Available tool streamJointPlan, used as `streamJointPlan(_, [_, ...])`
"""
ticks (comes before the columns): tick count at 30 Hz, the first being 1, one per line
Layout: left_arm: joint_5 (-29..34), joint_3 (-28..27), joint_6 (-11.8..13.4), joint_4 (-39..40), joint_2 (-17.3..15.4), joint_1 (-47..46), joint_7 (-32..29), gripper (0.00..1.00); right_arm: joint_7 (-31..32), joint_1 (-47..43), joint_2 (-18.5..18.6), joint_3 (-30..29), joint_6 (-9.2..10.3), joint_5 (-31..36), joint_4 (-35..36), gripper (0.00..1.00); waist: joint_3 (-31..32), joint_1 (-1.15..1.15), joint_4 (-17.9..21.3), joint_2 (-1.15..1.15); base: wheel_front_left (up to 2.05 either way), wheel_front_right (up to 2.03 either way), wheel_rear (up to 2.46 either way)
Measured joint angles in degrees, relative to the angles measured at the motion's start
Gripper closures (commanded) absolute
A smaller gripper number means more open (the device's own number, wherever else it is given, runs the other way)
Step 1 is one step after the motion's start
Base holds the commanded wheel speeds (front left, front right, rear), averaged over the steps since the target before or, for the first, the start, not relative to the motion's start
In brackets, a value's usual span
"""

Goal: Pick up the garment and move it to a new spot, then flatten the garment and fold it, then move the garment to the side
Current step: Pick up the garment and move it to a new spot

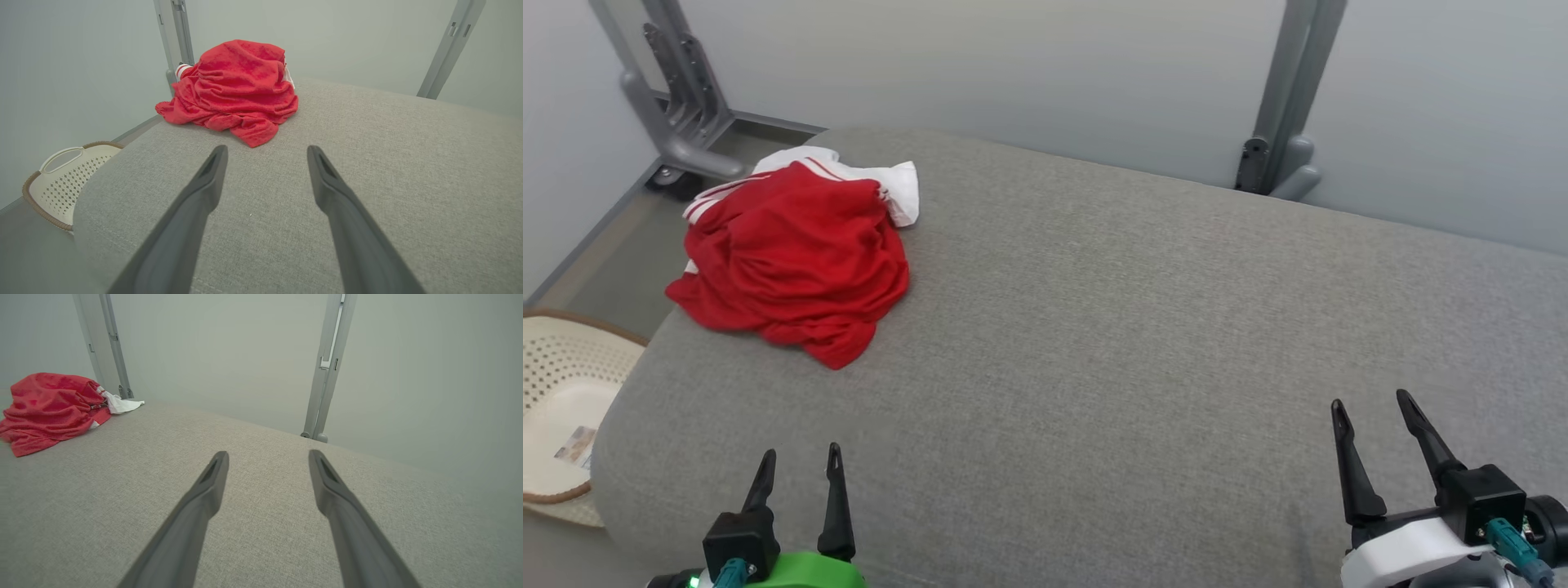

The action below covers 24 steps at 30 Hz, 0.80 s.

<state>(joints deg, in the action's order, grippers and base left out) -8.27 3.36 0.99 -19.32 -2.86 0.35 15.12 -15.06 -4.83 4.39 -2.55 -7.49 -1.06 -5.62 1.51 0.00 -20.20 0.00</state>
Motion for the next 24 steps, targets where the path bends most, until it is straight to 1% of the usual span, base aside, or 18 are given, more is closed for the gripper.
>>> streamJointPlan(6, [0.0,-1.45,-0.03,0.29,-0.12,0.27,0.01,0.0,0.0,0.35,-0.32,1.55,0.0,-0.29,-0.19,0.0,0.46,0.0,-3.31,0.0,0.0,0.0,0.0])
streamJointPlan(9, [-0.54,-2.18,-0.1,0.33,-0.13,0.09,0.01,0.0,0.0,0.4,-0.38,2.24,-0.01,-0.3,-0.13,0.0,0.62,0.0,-3.26,0.0,0.0,0.0,0.0])
streamJointPlan(11, [-2.15,-3.0,-0.55,0.15,-0.13,-0.94,0.01,0.0,0.0,0.4,-0.27,2.53,0.0,-0.31,-0.04,0.0,0.5,0.0,-2.81,0.0,0.0,0.0,0.0])
streamJointPlan(13, [-2.52,-3.0,-1.09,-0.4,-0.23,-2.9,-0.59,0.0,0.0,0.39,-0.05,2.77,0.0,-0.32,0.01,0.0,0.12,0.0,-2.22,0.0,0.0,0.0,0.0])
streamJointPlan(16, [-3.58,-2.68,-2.57,-1.65,-0.94,-7.17,-4.49,0.0,0.0,0.52,0.42,3.15,0.0,-0.35,0.35,0.0,-0.98,0.0,-1.41,0.0,0.0,0.0,0.0])
streamJointPlan(19, [-5.69,-3.48,-3.46,-3.02,-2.29,-13.33,-8.86,0.0,0.01,1.88,1.11,3.69,0.0,-0.35,1.11,0.0,-2.88,0.0,-0.64,0.0,0.0,0.0,0.0])
streamJointPlan(24, [-7.49,-5.14,-4.28,-7.27,-6.03,-24.69,-15.68,0.0,0.0,5.96,2.27,5.03,-0.01,-0.49,1.88,0.0,-7.42,0.0,1.01,0.0,0.0,0.0,0.0])
